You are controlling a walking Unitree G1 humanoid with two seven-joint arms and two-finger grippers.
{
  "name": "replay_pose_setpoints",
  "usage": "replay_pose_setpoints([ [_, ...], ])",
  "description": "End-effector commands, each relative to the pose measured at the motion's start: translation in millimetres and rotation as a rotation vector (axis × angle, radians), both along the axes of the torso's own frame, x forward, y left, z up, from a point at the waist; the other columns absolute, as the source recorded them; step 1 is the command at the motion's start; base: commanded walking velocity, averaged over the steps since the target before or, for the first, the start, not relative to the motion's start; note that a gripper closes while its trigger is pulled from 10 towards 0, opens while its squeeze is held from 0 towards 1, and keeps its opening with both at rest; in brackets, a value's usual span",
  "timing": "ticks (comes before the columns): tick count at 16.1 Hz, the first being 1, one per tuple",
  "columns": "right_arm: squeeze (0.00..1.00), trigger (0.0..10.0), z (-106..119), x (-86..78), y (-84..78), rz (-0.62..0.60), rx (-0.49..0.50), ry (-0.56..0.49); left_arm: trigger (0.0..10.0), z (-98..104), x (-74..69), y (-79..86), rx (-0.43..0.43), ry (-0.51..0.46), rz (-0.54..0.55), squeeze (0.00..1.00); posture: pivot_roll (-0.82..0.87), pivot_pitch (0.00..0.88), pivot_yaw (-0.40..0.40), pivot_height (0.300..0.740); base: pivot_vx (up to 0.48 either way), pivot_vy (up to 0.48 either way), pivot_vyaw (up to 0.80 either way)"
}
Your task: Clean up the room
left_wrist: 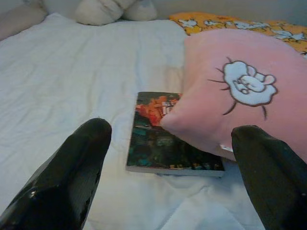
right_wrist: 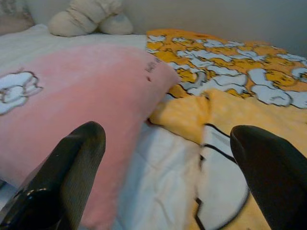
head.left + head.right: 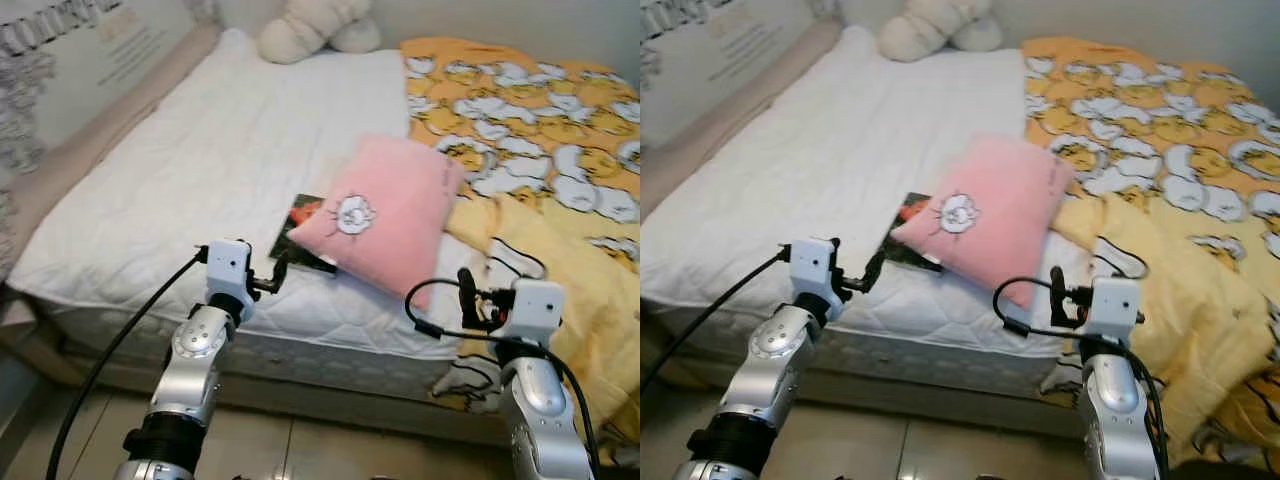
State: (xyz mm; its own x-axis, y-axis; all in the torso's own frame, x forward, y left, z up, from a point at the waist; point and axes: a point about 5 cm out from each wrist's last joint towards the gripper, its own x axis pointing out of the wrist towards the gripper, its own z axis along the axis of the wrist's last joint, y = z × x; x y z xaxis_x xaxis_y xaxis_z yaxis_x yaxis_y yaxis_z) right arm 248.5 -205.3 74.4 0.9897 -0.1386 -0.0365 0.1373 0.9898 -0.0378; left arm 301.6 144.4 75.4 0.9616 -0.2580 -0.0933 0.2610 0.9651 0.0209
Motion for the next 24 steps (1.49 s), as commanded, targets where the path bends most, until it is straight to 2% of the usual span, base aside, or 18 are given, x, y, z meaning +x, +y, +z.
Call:
replay_pose_setpoints([
  [1, 0.0, 10.0, -1.8, 1.5, -2.1, -0.001, -0.002, 0.015, 10.0, 9.7, 3.0, -1.4, 0.031, -0.055, 0.002, 0.0, 0.06, 0.0, -0.014, 0.74, 0.472, 0.0, 0.0],
  [5, 0.0, 10.0, -3.0, 4.8, 0.3, -0.001, -0.003, 0.024, 10.0, 19.5, 7.7, -4.9, 0.021, -0.101, -0.017, 0.0, 0.06, 0.0, -0.013, 0.74, 0.472, 0.0, -0.37],
  [8, 0.0, 10.0, -5.4, 6.5, 1.5, 0.015, 0.005, 0.038, 10.0, 23.6, 13.7, -1.3, 0.025, -0.11, 0.015, 0.0, 0.05, 0.0, -0.008, 0.74, 0.48, 0.0, -0.74],
  [10, 0.0, 10.0, -0.8, 10.5, -1.5, -0.003, 0.009, 0.017, 10.0, 29.4, 19.5, -1.4, 0.038, -0.127, 0.016, 0.0, 0.05, 0.0, -0.005, 0.74, 0.48, 0.0, 0.0],
  [12, 0.0, 10.0, 3.4, 16.2, -3.6, -0.02, 0.002, 0.018, 10.0, 38.5, 28.5, 0.8, 0.041, -0.145, 0.03, 0.0, 0.04, 0.0, 0.007, 0.74, 0.48, 0.0, 0.0],
  [14, 0.0, 10.0, 16.4, 30.7, -2.2, -0.009, 0.076, 0.003, 10.0, 51.0, 42.5, 6.0, 0.073, -0.136, 0.068, 0.0, 0.03, 0.0, 0.014, 0.74, 0.24, 0.0, 0.0],
  [15, 0.0, 10.0, 22.8, 39.5, -0.9, 0.003, 0.119, 0.012, 10.0, 57.3, 51.9, 7.5, 0.104, -0.109, 0.056, 0.0, 0.03, 0.0, 0.013, 0.74, 0.0, 0.0, 0.0],
  [17, 0.0, 10.0, 35.4, 60.7, 4.9, 0.037, 0.262, 0.064, 10.0, 76.8, 77.1, 17.2, 0.155, 0.007, 0.004, 0.0, 0.02, 0.0, 0.017, 0.74, 0.0, 0.0, 0.0],
  [18, 0.0, 10.0, 35.0, 66.4, 9.8, 0.07, 0.369, 0.096, 10.0, 82.0, 84.9, 23.3, 0.123, 0.077, 0.009, 0.0, 0.03, 0.0, 0.017, 0.74, 0.0, 0.0, 0.0],
  [19, 0.0, 10.0, 29.3, 71.7, 13.0, 0.103, 0.417, 0.139, 10.0, 85.1, 90.2, 19.7, 0.118, 0.145, -0.06, 0.0, 0.04, 0.0, 0.015, 0.74, 0.0, 0.0, 0.0],
  [21, 0.0, 10.0, 17.2, 75.8, 15.3, 0.118, 0.47, 0.21, 10.0, 84.3, 95.7, 21.2, 0.113, 0.217, -0.049, 0.0, 0.04, 0.0, 0.018, 0.74, 0.0, 0.0, 0.0],
  [24, 0.0, 10.0, 4.5, 77.9, 19.9, 0.121, 0.51, 0.286, 10.0, 69.3, 92.9, 11.2, 0.01, 0.343, -0.093, 0.0, 0.03, 0.0, 0.019, 0.74, 0.0, 0.0, 0.0],
])
